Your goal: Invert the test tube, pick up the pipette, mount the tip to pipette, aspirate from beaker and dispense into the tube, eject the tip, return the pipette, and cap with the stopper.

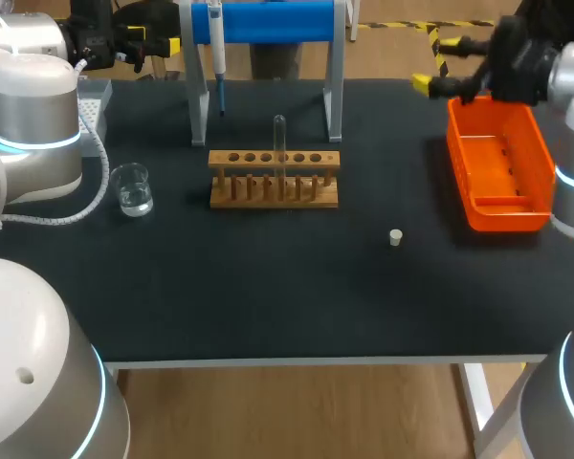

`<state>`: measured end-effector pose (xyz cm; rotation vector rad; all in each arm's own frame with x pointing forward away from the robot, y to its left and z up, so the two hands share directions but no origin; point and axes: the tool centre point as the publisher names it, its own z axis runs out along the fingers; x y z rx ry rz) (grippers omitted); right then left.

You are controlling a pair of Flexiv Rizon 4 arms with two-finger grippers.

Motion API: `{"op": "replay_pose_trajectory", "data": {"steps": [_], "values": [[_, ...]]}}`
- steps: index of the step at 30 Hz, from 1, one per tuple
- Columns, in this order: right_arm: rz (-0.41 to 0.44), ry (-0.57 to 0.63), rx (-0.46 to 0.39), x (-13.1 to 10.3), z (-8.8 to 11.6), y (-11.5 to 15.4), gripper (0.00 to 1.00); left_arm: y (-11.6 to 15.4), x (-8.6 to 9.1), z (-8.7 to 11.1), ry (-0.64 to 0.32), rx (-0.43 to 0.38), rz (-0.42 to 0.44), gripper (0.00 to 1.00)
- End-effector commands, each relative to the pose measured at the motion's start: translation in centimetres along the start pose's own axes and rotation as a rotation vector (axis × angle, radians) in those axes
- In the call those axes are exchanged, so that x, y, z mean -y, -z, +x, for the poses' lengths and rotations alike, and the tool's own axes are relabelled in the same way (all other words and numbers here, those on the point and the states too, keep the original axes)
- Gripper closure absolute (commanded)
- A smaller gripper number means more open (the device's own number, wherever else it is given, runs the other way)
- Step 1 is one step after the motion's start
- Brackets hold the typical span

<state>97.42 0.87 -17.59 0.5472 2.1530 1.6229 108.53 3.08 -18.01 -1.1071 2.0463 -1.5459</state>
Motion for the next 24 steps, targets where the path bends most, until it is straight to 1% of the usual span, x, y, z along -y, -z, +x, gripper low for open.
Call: {"op": "replay_pose_trajectory", "data": {"steps": [1,4,10,12,19,24], "values": [[-0.051,0.013,-0.038,1.5,4.4,4.7,0.0,0.0,-0.1,0.1,0.0,0.003,0.005,0.0],[-0.062,-0.001,-0.073,2.3,6.3,4.5,0.0,0.0,-0.1,0.1,0.0,0.003,0.005,0.0],[-0.082,-0.03,-0.103,3.6,8.5,3.0,0.0,0.0,-0.1,0.1,0.0,0.003,0.005,0.0],[-0.084,-0.044,-0.109,3.9,9.0,2.5,0.0,0.0,-0.1,0.1,0.0,0.003,0.005,0.0],[-0.104,-0.029,-0.109,5.1,10.5,1.1,0.0,0.0,-0.1,0.1,0.0,0.003,0.005,0.0],[-0.115,-0.009,-0.107,6.0,11.2,0.0,0.0,0.0,-0.1,0.1,0.0,0.003,0.005,0.0]]}}
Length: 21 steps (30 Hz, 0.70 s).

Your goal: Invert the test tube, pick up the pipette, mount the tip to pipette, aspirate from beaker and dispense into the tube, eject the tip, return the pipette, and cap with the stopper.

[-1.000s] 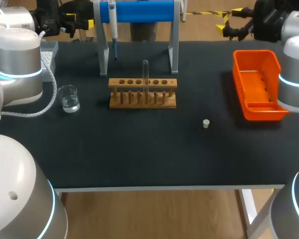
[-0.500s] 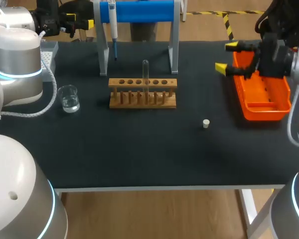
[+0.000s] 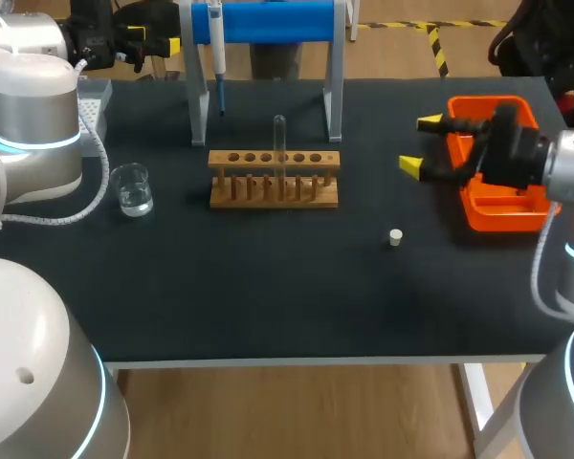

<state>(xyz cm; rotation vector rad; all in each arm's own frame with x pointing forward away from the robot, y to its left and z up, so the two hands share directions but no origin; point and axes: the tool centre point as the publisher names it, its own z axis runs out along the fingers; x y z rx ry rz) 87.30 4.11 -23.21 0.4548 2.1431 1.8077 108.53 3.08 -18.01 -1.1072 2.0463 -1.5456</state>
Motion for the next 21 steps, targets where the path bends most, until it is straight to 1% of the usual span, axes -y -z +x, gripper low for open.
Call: {"op": "replay_pose_trajectory", "data": {"steps": [1,7,12,21], "values": [[-0.015,0.015,0.013,0.9,0.4,-1.4,0.0,0.0,-0.1,0.1,0.0,0.003,0.005,0.0],[-0.017,0.036,-0.005,1.6,1.3,-2.5,0.0,0.0,-0.1,0.1,0.0,0.003,0.005,0.0],[-0.013,0.058,-0.016,2.0,2.1,-2.8,0.0,0.0,-0.1,0.1,0.0,0.003,0.005,0.0],[-0.013,0.058,-0.016,2.0,2.1,-2.8,0.0,0.0,-0.1,0.1,0.0,0.003,0.005,0.0]]}}
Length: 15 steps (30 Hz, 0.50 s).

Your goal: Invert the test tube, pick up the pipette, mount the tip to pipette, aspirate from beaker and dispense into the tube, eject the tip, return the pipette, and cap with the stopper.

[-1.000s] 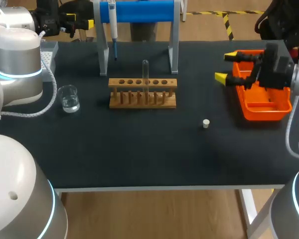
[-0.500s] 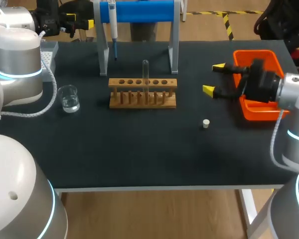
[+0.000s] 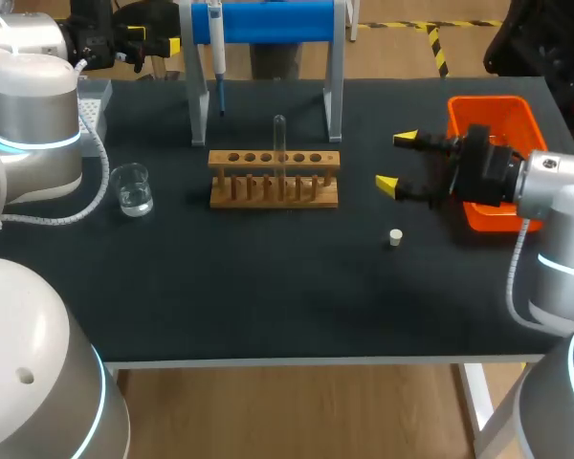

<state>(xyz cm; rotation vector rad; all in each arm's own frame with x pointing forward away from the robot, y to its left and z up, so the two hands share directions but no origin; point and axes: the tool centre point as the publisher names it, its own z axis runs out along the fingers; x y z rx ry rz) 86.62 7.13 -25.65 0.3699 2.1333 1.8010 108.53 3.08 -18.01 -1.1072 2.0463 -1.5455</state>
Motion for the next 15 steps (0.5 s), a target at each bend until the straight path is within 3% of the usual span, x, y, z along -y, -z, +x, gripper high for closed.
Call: {"op": "replay_pose_trajectory", "data": {"steps": [1,7,15], "values": [[0.001,0.0,0.003,0.0,0.1,0.0,0.0,0.0,-0.1,0.1,0.0,0.003,0.005,0.0],[0.001,0.0,0.003,0.0,0.1,0.0,0.0,0.0,-0.1,0.1,0.0,0.003,0.005,0.0],[0.001,0.0,0.003,0.0,0.1,0.0,0.0,2.1,-4.5,6.6,-0.062,0.018,0.066,0.0]]}}
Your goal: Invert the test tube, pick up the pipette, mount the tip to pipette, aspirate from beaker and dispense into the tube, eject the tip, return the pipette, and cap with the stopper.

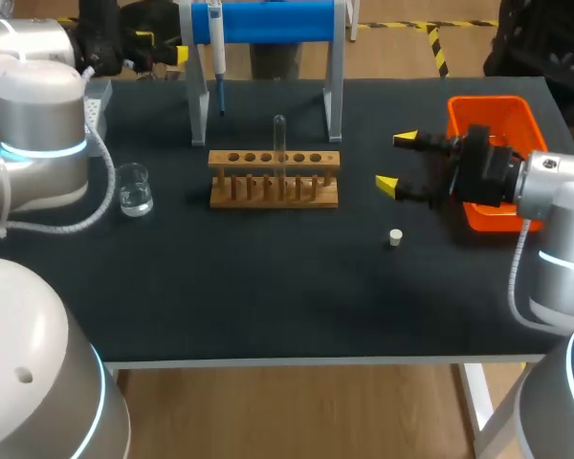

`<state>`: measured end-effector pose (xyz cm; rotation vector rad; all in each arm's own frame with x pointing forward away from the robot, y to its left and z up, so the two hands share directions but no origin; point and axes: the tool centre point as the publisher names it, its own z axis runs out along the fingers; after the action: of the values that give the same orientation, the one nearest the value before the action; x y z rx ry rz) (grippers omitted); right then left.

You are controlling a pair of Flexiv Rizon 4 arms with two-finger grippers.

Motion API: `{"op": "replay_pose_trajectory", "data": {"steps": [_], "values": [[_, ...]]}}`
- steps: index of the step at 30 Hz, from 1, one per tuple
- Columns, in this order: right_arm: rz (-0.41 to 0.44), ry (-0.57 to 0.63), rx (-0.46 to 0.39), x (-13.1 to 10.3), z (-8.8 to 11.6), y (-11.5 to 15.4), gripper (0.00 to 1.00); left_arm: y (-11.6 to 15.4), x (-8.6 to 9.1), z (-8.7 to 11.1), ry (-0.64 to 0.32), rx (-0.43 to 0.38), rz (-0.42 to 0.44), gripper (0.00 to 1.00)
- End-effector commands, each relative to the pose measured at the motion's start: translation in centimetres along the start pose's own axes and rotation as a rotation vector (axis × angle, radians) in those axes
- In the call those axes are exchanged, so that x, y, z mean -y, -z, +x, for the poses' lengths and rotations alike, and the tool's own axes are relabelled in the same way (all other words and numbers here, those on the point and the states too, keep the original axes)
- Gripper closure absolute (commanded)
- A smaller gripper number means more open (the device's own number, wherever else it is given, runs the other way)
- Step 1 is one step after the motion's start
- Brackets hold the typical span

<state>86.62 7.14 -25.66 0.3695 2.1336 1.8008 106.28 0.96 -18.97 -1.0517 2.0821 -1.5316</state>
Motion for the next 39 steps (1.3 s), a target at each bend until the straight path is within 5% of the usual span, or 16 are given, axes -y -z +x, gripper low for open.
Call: {"op": "replay_pose_trajectory", "data": {"steps": [1,7,15,39], "values": [[0.0,0.0,0.004,0.0,0.1,0.0,0.0,2.6,-3.6,4.9,-0.038,0.039,0.089,0.0],[0.0,0.0,0.004,0.0,0.1,0.0,0.0,4.4,-7.4,9.6,-0.112,0.015,0.129,0.0],[0.0,0.0,0.004,0.0,0.1,0.0,0.0,5.1,-10.7,13.4,-0.189,-0.047,0.142,0.0],[0.0,0.0,0.004,0.0,0.1,0.0,0.0,5.1,-13.2,14.1,-0.21,-0.121,0.158,0.0]]}}
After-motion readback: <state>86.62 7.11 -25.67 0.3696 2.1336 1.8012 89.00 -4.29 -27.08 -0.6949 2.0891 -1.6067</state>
